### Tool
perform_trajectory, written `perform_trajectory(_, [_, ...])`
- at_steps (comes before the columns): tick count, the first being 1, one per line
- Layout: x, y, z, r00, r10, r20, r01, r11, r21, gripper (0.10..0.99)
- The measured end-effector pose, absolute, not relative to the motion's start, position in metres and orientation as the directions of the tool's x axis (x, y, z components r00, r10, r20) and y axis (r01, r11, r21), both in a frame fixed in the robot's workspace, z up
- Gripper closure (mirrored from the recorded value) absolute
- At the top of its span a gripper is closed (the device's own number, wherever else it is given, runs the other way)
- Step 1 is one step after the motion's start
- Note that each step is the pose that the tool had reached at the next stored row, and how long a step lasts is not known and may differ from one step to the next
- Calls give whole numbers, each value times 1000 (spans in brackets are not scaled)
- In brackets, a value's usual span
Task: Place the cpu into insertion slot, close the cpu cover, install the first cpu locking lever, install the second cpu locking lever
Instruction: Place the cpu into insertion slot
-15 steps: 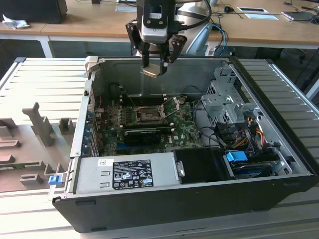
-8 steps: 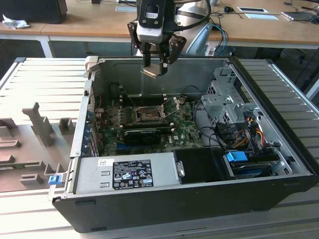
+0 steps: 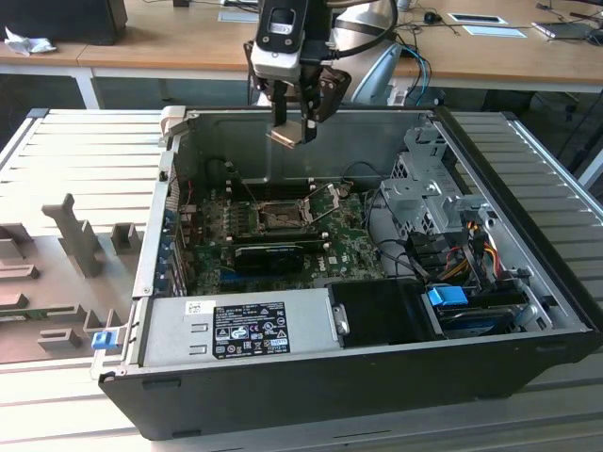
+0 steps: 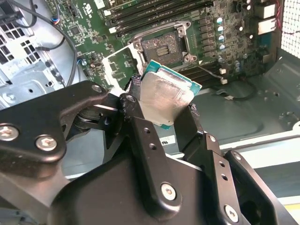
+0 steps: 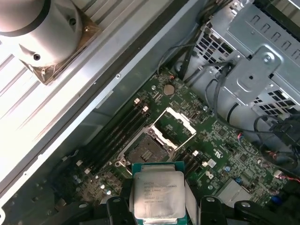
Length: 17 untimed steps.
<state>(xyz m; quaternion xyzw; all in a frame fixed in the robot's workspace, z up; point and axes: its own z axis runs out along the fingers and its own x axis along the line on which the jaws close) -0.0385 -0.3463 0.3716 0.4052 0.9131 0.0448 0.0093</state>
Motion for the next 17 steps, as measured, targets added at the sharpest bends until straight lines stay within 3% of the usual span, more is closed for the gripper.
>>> perform_trajectory(17, [-38, -346, 366, -638, 770, 19, 768, 634, 89, 557])
